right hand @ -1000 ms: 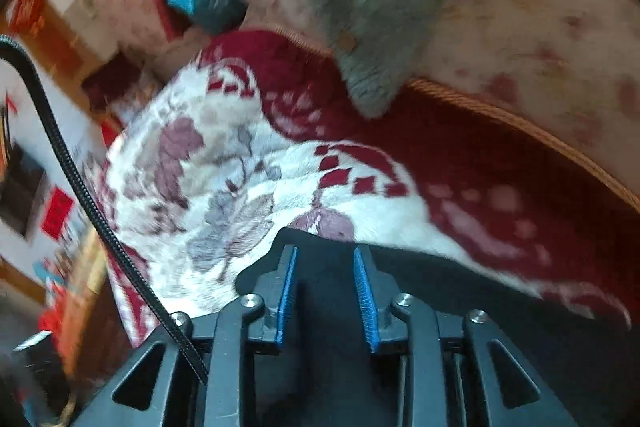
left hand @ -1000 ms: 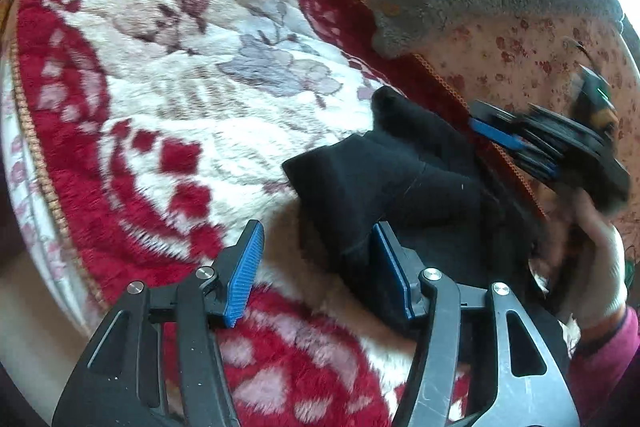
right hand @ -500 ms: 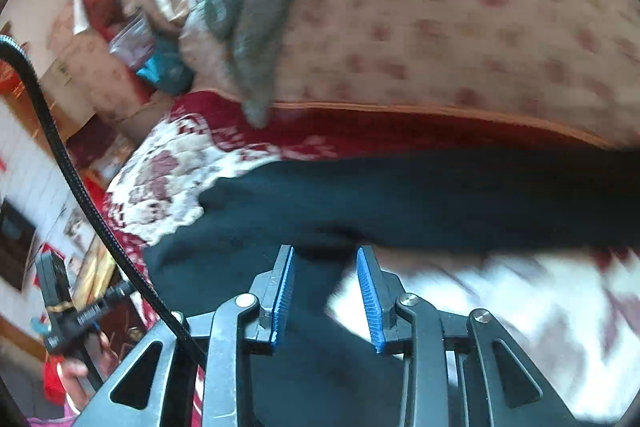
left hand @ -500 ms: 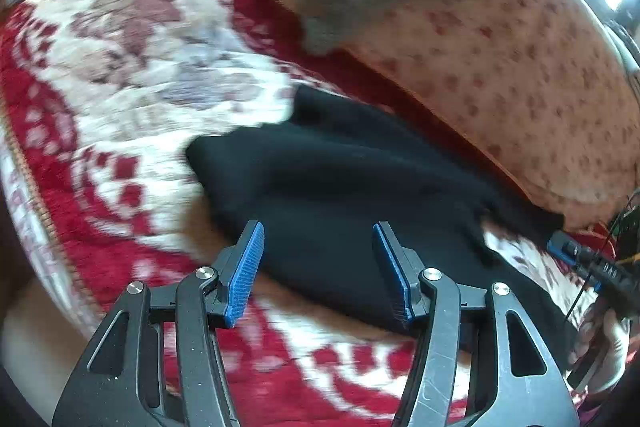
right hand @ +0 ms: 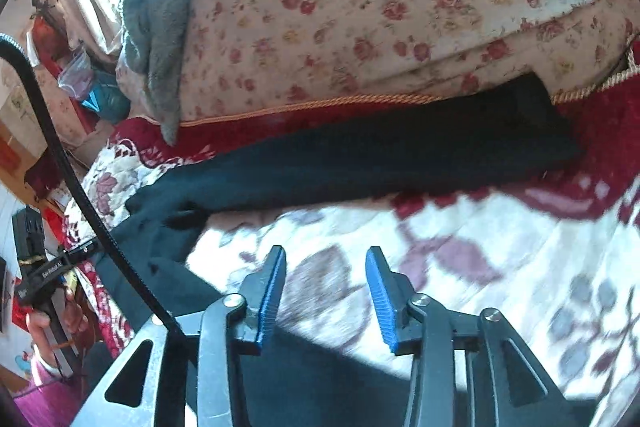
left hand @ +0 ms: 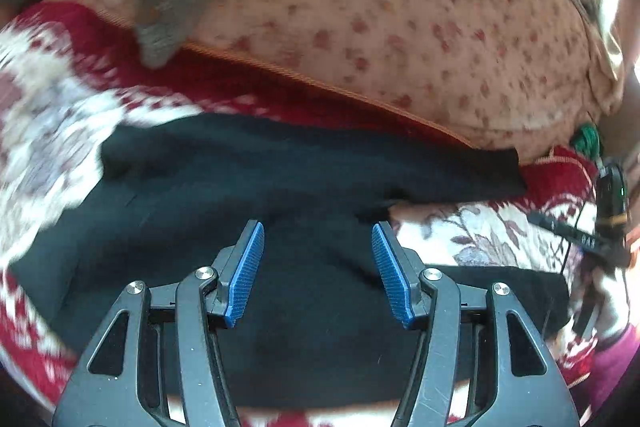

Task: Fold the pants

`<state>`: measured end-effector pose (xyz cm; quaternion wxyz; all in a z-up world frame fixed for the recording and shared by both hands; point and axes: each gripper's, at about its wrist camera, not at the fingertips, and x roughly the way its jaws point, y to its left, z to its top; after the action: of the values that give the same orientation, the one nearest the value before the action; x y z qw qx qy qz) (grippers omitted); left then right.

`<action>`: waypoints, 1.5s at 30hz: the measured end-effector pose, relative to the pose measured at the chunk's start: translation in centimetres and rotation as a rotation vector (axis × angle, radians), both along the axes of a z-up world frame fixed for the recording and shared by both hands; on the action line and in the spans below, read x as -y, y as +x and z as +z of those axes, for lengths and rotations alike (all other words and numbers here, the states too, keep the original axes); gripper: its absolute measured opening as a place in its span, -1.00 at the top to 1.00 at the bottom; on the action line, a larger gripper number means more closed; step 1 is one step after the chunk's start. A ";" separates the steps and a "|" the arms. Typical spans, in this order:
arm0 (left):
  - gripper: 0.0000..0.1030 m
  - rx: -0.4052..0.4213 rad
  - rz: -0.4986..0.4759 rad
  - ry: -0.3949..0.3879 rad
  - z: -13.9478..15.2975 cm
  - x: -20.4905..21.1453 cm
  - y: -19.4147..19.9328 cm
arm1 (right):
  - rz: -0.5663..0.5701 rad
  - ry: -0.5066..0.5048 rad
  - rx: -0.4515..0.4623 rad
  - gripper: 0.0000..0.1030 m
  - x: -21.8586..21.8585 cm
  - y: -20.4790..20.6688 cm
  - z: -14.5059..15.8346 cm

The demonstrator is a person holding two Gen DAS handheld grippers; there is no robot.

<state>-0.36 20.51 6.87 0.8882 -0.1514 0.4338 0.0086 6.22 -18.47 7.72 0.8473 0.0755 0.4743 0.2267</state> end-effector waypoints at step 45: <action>-0.10 -0.333 -0.884 0.108 -7.2 1.9 23.3 | 0.913 -0.427 -0.190 -0.03 -8.9 21.2 -5.2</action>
<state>22.92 18.60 -0.34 0.7316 0.0977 0.5921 -0.3234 27.39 -9.61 2.54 0.6115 -0.2939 0.5695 0.4640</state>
